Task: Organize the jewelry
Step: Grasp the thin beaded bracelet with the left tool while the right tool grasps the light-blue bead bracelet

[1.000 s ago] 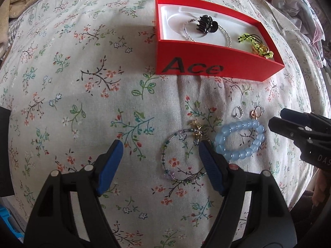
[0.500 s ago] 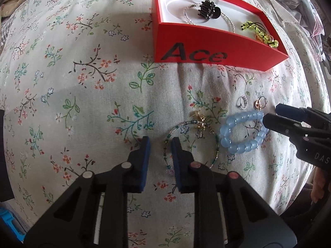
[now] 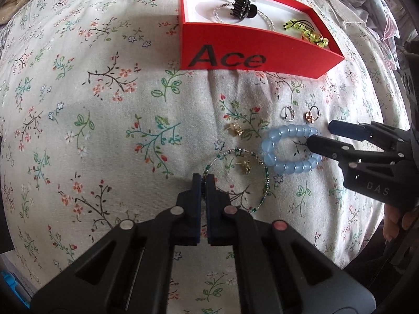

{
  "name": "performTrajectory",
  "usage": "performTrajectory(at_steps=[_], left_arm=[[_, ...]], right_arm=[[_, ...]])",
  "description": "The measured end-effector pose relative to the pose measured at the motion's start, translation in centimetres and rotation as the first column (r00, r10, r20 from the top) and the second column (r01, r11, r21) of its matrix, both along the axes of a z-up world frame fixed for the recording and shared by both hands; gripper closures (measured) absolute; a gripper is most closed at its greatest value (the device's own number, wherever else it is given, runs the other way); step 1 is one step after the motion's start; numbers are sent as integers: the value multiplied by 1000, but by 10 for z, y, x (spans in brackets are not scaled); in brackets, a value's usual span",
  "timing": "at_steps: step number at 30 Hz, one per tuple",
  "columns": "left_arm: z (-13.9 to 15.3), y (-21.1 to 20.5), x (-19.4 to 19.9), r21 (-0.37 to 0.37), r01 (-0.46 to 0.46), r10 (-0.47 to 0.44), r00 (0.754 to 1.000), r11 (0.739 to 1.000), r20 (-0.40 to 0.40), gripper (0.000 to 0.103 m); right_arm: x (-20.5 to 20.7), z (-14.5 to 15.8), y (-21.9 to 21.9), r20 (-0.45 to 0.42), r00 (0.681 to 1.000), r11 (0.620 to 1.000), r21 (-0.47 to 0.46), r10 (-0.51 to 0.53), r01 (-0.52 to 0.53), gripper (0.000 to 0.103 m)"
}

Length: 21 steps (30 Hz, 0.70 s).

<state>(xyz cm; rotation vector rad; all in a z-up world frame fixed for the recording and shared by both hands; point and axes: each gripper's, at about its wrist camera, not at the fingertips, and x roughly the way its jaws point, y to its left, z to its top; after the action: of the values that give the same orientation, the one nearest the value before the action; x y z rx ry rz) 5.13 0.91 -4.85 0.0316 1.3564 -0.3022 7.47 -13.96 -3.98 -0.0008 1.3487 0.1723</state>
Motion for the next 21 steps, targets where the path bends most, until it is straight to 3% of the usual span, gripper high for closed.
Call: performTrajectory(at_steps=[6,11,13,21], left_arm=[[17,4,2,-13,-4,4,1000,1000,26,100],[21,0,7,-2,5,-5,999,1000,51,100],[24,-1,7,-17,8,-7,998,1000,58,100],[40,3,3,-59,-4,10,996,998,93,100]], right_arm=[[-4,-4,5,22,999,999,-27,35,-34,51],[-14,-4,9,33,996,997,-24,77,-76,74],[-16,-5,11,31,996,996,-13,85,-85,91],[-24,5,-2,47,997,996,54,67,-70,91]])
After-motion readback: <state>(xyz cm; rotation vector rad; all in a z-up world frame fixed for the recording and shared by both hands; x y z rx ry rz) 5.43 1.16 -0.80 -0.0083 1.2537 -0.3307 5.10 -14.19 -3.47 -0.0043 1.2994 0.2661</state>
